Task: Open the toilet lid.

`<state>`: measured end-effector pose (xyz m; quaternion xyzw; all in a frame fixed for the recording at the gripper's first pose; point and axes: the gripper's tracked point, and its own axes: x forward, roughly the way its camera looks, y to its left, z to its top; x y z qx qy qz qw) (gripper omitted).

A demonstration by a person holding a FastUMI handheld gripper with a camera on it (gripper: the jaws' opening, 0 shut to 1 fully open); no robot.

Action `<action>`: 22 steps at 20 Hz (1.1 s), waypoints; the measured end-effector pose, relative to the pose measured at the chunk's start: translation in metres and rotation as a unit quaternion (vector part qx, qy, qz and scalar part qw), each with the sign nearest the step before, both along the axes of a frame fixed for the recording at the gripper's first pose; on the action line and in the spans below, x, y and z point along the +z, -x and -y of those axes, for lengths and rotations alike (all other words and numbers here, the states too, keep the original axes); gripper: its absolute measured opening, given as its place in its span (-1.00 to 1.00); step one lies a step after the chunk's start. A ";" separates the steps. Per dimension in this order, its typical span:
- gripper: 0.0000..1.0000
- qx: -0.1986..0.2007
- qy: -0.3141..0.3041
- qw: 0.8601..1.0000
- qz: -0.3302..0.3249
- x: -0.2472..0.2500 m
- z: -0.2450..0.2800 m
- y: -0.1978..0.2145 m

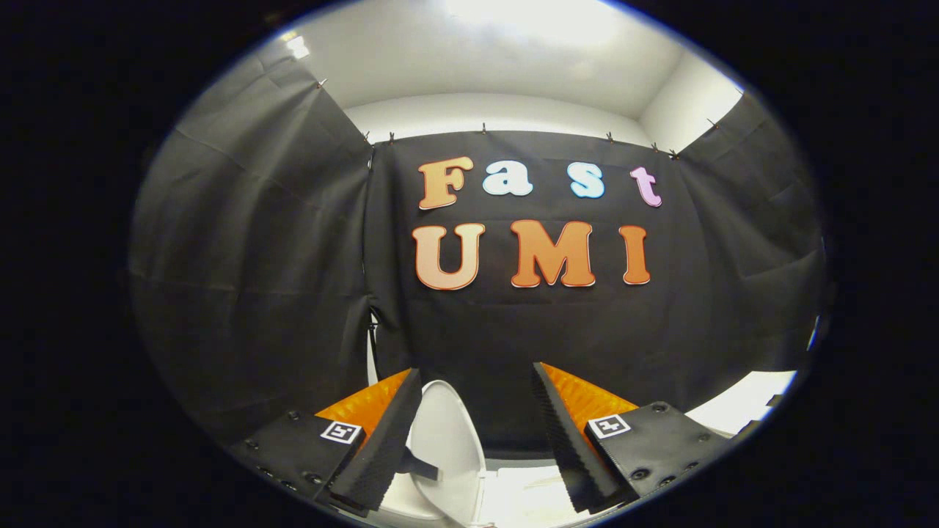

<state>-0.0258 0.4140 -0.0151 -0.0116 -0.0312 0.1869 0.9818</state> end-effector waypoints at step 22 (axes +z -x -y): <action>0.93 -0.076 0.017 0.997 0.003 0.038 0.119 -0.041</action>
